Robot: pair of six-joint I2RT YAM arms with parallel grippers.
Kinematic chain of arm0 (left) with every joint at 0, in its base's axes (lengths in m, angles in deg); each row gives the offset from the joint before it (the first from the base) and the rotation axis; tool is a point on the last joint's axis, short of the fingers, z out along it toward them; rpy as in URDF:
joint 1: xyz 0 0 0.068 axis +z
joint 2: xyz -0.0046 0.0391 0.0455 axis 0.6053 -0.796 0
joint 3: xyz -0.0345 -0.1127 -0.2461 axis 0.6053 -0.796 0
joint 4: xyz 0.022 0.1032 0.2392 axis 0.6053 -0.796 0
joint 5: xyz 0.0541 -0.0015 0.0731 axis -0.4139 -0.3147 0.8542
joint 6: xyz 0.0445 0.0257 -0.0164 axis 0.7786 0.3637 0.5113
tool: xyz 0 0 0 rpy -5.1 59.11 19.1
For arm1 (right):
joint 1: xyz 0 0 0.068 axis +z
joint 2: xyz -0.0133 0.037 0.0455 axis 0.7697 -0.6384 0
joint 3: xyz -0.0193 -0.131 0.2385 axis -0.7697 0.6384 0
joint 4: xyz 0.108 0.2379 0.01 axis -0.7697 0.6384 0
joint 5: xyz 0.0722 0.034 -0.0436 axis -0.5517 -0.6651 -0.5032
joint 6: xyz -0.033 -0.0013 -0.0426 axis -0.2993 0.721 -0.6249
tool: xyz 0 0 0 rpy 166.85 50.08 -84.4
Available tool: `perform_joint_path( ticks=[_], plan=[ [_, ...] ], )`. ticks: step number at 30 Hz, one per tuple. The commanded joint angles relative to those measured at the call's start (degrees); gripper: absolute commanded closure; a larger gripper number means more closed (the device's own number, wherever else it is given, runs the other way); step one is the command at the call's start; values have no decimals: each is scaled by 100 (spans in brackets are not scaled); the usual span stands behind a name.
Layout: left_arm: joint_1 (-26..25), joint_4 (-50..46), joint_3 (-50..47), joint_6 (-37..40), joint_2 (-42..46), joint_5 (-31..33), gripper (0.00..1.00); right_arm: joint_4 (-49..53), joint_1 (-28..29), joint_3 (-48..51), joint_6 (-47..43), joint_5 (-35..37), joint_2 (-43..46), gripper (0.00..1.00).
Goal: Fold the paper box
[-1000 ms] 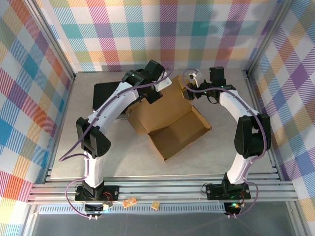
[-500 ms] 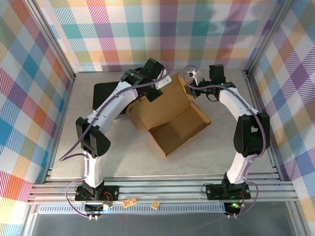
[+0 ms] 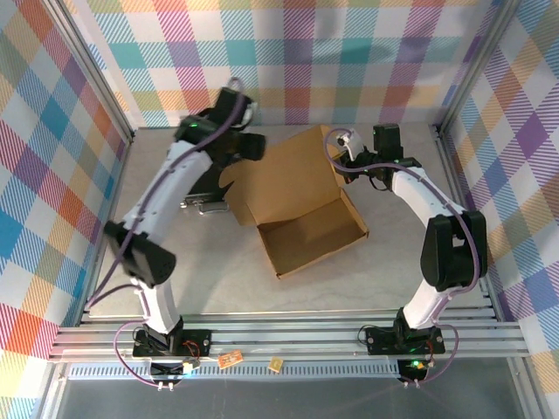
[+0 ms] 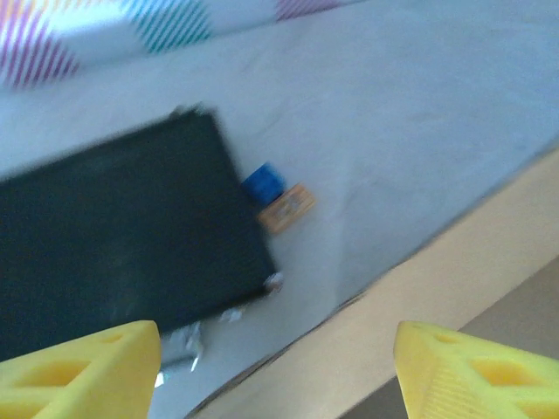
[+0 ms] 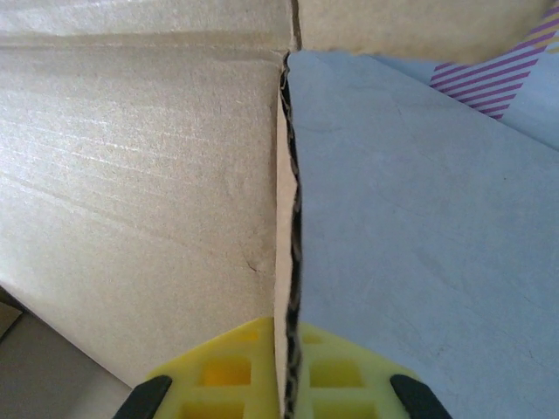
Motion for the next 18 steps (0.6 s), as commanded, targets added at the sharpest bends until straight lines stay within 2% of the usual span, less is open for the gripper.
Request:
perform_joint_path(
  ticks=[1, 5, 7, 12, 15, 18],
  plan=[
    [839, 4, -1260, -1580, 1326, -640, 29, -321, -2, 153, -127, -67, 304, 100],
    [2262, 861, -3145, -3014, 2355, -1918, 30, -392, -4, 285, -199, -58, 443, 100],
    [2591, 1218, -3617, -3487, 2457, -2354, 30, -430, -12, 345, -225, -53, 496, 100],
    [2714, 1143, -3849, -4346, 1870, -3057, 35, -684, -20, 577, -68, -12, 620, 100],
    [2667, 1733, -4214, -4976, 1703, -3453, 41, -991, -20, 758, 151, 38, 687, 100],
    [2569, 2071, -4339, -5223, 1517, -3527, 43, -1232, -20, 898, 367, 60, 716, 100]
  ],
)
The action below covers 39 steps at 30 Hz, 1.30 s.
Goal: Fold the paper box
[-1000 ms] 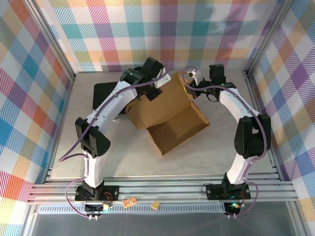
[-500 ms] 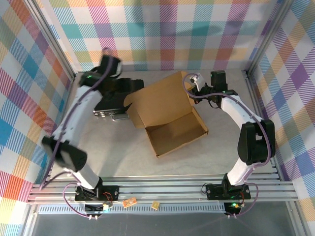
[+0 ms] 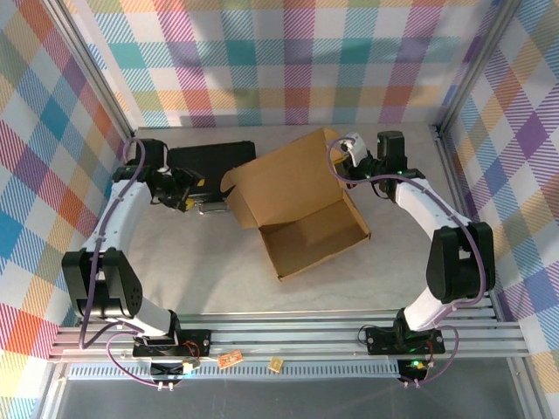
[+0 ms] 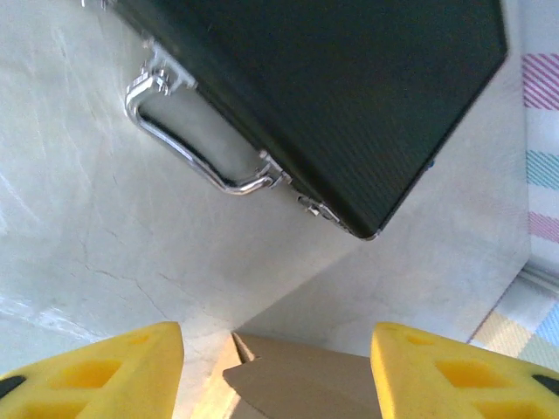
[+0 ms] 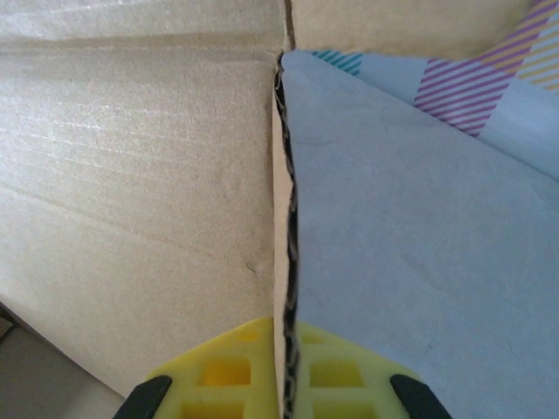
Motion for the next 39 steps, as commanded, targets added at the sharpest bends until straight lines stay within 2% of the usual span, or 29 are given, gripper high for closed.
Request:
perform_joint_path(
  ticks=[1, 5, 10, 13, 15, 17, 19, 20, 22, 25, 27, 30, 34, 39],
  plan=[
    [-133, 614, -65, -743, -133, -547, 44, -523, -13, 129, 269, -46, 194, 100],
    [-271, 998, 41, -1075, -325, -622, 42, -616, -13, 223, 337, -15, 207, 100],
    [-495, 593, 811, -916, -476, -397, 36, -808, 37, 388, 298, 348, 307, 100],
    [-720, -491, 1822, -155, -727, 21, 34, -936, 78, 498, 284, 665, 361, 100],
    [-877, -991, 2361, -7, -776, 392, 33, -1097, 125, 610, 321, 949, 424, 100],
    [-990, -1011, 2475, -451, -618, 636, 32, -1323, 152, 739, 453, 1184, 495, 100],
    [-1270, -706, 2379, -1210, -408, 801, 32, -1474, 201, 831, 566, 1352, 553, 100],
    [-1479, -580, 2309, -1760, -351, 889, 30, -1541, 227, 862, 614, 1394, 561, 100],
    [-1899, -425, 2266, -2682, -356, 1002, 33, -1597, 296, 879, 670, 1477, 547, 100],
    [-2540, -360, 2401, -3972, -445, 1607, 35, -1642, 354, 898, 745, 1520, 517, 100],
    [-2820, -699, 2653, -4850, -580, 1887, 36, -1653, 378, 926, 768, 1544, 531, 100],
    [-2998, -853, 2797, -5727, -654, 2300, 35, -1645, 400, 965, 776, 1536, 582, 100],
    [-2963, -670, 2940, -6266, -874, 2726, 35, -1651, 425, 1069, 816, 1536, 668, 100],
    [-2955, -575, 3220, -6636, -1453, 2367, 32, -1664, 435, 1180, 847, 1553, 752, 100]
  ],
)
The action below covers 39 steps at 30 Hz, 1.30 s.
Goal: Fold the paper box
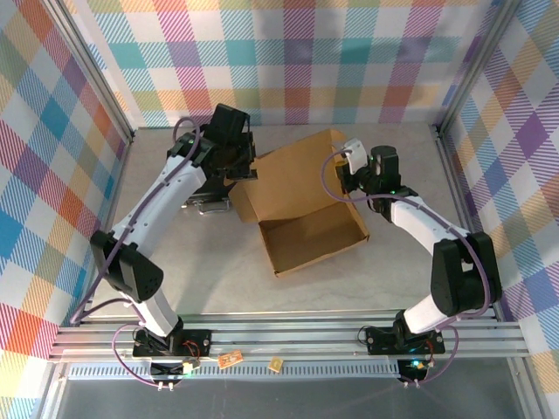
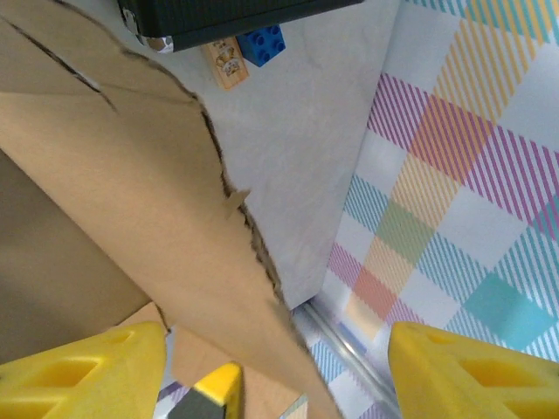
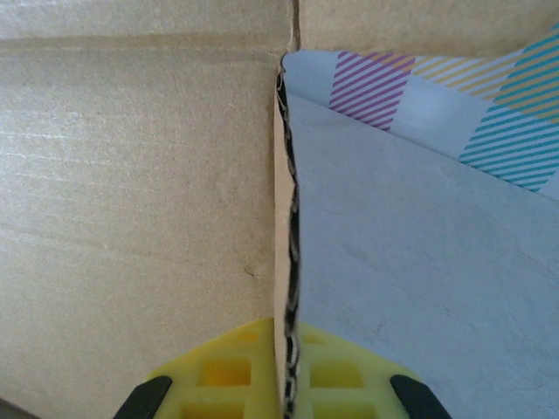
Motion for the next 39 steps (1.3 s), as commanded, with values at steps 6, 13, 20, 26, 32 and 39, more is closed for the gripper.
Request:
perform_joint_path(
  ticks=[6, 13, 20, 26, 32, 39],
  plan=[
    [15, 292, 167, -736, -596, -121, 38, -238, 66, 121, 97, 67, 252, 100],
    [-16, 316, 157, -674, -616, -299, 73, -272, 74, 133, 221, 125, 209, 100],
    [57, 573, 40, -423, -487, -273, 100, 6, 132, -38, 1086, 122, 322, 82],
    [125, 480, 60, -47, -413, -364, 100, 1464, 127, -523, 2692, -251, 825, 49],
    [136, 486, 56, 299, -412, -495, 100, 2756, 120, -1013, 4253, -409, 1481, 31],
    [60, 450, 78, 508, -356, -573, 100, 5001, -612, -2788, 6196, 320, 1015, 22]
  ],
)
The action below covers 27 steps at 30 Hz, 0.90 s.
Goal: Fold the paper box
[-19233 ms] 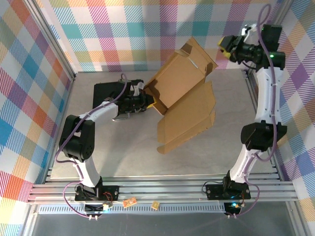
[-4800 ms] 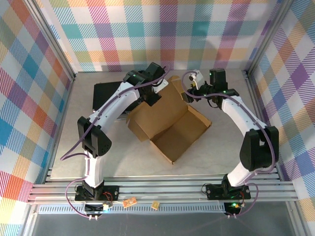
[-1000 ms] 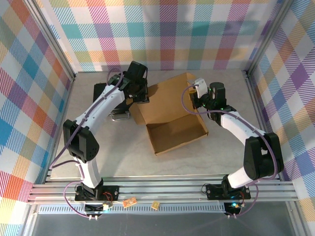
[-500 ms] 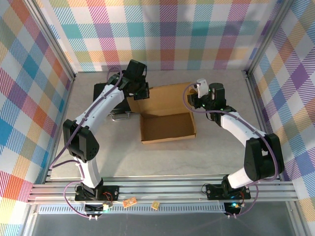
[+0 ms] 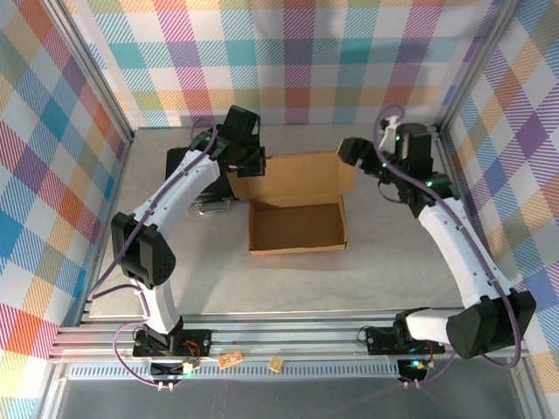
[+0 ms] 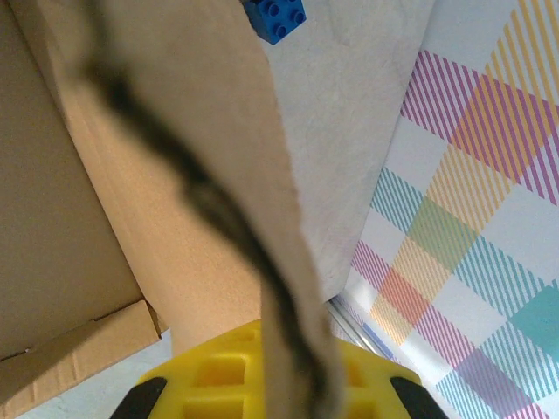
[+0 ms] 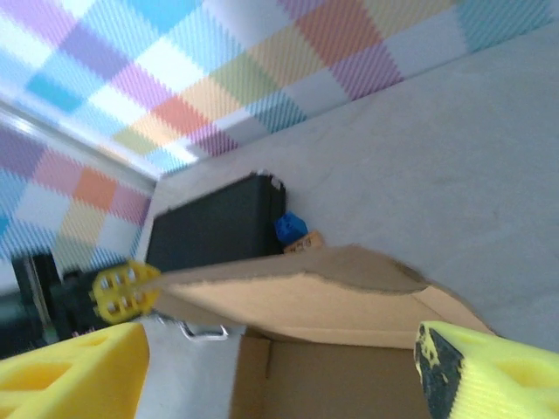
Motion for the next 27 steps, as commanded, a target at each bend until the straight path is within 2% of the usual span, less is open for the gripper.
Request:
perform_joint_path(
  ticks=[1, 6, 9, 11, 13, 18, 27],
  plan=[
    [-45, -83, 45, 198, 308, -155, 100, 1676, -620, -942, 1621, 62, -565, 24],
    [-137, -26, -228, 249, 510, -150, 100, 2588, -1525, -2000, 2585, -1570, -1773, 36],
    [-178, 47, -431, 223, 656, -104, 100, 2925, -1730, -2260, 2773, -2347, -2461, 46],
    [-207, 91, -509, 205, 709, -94, 100, 3253, -1646, -2476, 2766, -2686, -2815, 46],
    [-224, 112, -549, 197, 730, -89, 100, 3342, -1535, -2384, 2831, -2760, -2877, 43],
    [-244, 190, -609, 170, 759, -97, 100, 2670, -1491, -1583, 3304, -3050, -2717, 42],
    [-270, 232, -620, 170, 759, -93, 100, 2502, -1388, -1644, 3337, -3419, -3015, 41]
  ],
)
